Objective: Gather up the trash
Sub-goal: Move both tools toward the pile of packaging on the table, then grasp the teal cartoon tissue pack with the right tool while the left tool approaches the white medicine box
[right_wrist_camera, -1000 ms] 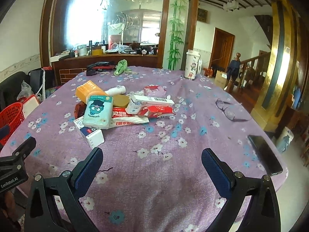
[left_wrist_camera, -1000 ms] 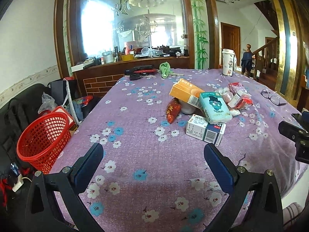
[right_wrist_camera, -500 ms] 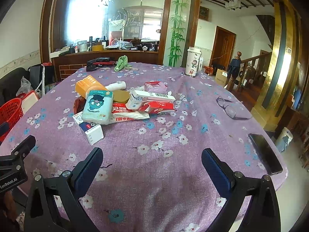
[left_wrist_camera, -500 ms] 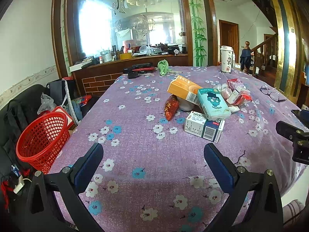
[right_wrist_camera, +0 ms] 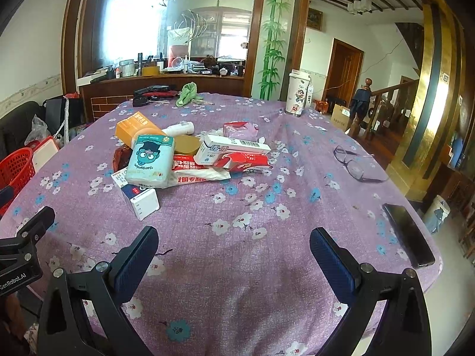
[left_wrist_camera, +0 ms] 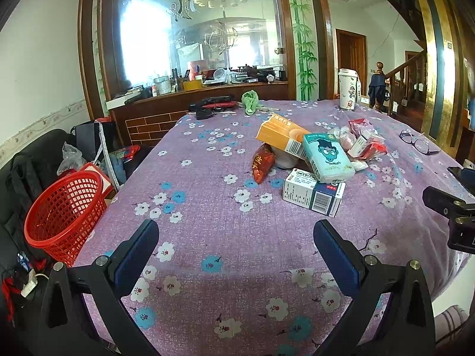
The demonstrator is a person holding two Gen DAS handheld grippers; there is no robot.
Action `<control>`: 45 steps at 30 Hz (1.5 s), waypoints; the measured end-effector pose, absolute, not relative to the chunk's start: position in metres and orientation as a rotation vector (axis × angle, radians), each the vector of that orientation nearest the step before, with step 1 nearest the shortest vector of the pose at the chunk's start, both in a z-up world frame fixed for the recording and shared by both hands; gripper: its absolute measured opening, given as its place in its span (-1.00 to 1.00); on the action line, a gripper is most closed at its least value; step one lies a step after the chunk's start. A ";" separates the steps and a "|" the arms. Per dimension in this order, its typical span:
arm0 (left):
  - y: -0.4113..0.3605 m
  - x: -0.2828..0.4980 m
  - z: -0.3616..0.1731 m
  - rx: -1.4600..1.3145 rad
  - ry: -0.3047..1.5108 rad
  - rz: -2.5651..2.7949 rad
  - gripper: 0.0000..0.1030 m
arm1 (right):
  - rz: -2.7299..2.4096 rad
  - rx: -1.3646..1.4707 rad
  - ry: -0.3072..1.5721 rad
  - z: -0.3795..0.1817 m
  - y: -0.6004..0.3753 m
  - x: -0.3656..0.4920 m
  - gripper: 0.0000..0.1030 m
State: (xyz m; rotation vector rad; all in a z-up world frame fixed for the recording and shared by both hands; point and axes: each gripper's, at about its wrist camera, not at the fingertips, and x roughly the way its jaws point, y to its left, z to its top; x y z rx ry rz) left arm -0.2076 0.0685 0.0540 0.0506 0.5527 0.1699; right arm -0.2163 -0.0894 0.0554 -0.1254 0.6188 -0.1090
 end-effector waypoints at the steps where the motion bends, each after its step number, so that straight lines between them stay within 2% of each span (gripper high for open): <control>1: 0.068 -0.208 0.054 0.051 0.553 0.171 1.00 | -0.109 -0.126 0.619 0.055 -0.089 -0.216 0.99; 22: 0.073 -0.210 0.053 0.049 0.559 0.174 1.00 | -0.099 -0.132 0.614 0.057 -0.086 -0.215 0.99; 26: 0.076 -0.209 0.052 0.045 0.566 0.179 1.00 | -0.006 -0.065 0.647 0.065 -0.095 -0.205 0.99; 29: 0.078 -0.207 0.052 0.039 0.574 0.183 1.00 | 0.091 0.035 0.708 0.068 -0.106 -0.190 0.87; 33: 0.083 -0.200 0.051 0.021 0.604 0.186 1.00 | 0.185 0.115 0.792 0.067 -0.102 -0.164 0.55; 35: 0.086 -0.197 0.050 0.014 0.622 0.186 1.00 | 0.227 0.140 0.822 0.066 -0.096 -0.152 0.49; 45: 0.099 -0.195 0.053 -0.020 0.639 0.180 1.00 | 0.246 0.075 0.910 0.049 -0.040 -0.080 0.48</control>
